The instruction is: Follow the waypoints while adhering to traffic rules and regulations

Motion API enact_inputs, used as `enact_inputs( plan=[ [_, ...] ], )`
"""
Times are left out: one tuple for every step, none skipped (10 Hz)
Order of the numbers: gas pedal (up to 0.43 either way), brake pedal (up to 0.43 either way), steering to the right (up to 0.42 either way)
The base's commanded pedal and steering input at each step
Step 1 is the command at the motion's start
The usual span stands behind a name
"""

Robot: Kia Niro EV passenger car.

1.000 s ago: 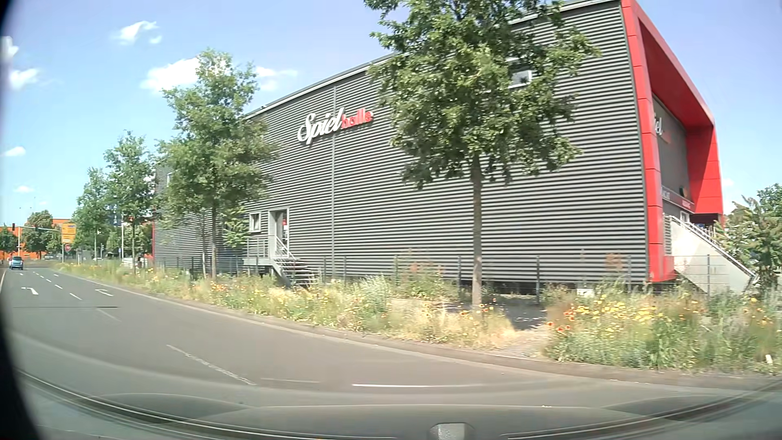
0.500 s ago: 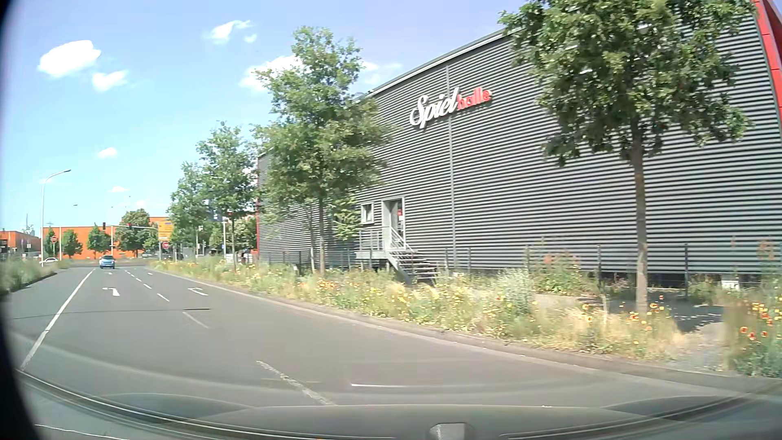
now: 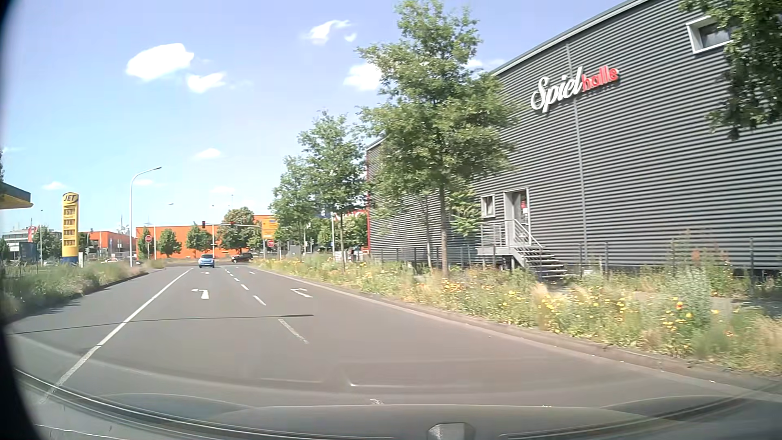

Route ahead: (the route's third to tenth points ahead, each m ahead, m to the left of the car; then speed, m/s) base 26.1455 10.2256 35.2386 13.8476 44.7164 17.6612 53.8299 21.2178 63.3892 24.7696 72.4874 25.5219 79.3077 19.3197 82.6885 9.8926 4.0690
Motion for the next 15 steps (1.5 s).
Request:
enact_inputs(
  plan=[
    [0.150,0.030,-0.335],
    [0.150,0.030,-0.292],
    [0.150,0.030,-0.241],
    [0.150,0.030,-0.197],
    [0.150,0.030,-0.161],
    [0.150,0.030,-0.127],
    [0.150,0.030,-0.097],
    [0.150,0.030,-0.078],
    [0.150,0.030,-0.071],
    [0.150,0.030,-0.069],
    [0.150,0.030,-0.069],
    [0.150,0.030,-0.069],
    [0.150,0.030,-0.068],
    [0.150,0.030,-0.066],
    [0.150,0.030,-0.062]
  ],
)
